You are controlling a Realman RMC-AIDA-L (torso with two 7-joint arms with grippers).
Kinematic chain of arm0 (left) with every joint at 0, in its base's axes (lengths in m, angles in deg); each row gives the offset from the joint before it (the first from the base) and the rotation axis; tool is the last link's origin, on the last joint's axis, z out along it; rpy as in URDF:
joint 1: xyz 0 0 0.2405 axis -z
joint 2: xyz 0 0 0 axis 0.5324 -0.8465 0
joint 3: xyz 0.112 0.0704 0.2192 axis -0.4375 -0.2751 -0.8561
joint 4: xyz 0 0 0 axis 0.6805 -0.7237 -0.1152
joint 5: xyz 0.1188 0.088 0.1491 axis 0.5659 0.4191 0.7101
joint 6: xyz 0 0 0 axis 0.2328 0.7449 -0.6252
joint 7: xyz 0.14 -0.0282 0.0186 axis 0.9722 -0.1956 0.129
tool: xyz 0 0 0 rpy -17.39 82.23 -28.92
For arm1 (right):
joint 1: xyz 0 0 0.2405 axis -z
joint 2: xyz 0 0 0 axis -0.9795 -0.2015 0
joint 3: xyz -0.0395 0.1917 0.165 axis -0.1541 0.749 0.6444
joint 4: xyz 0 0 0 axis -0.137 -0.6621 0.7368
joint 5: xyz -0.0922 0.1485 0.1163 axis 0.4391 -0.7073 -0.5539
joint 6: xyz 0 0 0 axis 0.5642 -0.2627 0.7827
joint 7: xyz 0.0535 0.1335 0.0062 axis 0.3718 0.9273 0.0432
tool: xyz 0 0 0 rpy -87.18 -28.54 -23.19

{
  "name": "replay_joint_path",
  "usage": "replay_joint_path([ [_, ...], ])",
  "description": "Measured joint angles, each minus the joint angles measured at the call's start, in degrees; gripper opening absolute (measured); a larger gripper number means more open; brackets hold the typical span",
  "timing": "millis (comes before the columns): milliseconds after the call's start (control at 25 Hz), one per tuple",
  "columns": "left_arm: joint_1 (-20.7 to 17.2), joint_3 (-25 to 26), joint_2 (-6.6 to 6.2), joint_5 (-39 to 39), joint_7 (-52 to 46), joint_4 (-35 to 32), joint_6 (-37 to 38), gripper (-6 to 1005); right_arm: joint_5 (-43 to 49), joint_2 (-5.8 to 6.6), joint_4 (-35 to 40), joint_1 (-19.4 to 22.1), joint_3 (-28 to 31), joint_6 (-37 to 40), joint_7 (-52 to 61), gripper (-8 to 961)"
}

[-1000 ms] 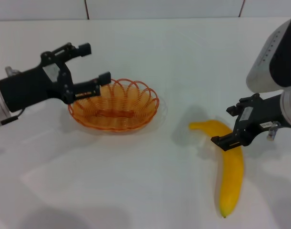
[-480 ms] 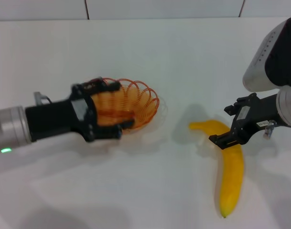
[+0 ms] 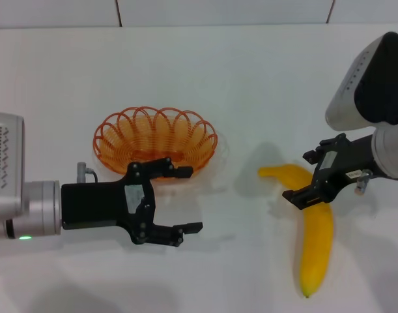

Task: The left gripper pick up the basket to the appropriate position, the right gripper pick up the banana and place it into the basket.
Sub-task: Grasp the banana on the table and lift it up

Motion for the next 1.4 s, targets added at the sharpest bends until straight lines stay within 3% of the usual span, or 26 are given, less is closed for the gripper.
replay_joint_path([
  [1400,-0.91,-0.29,0.04,-2.13,1.58,0.14,-0.71,892,-0.26,0.35,-9.0,-3.85,-0.28,-3.34,-0.09,859],
])
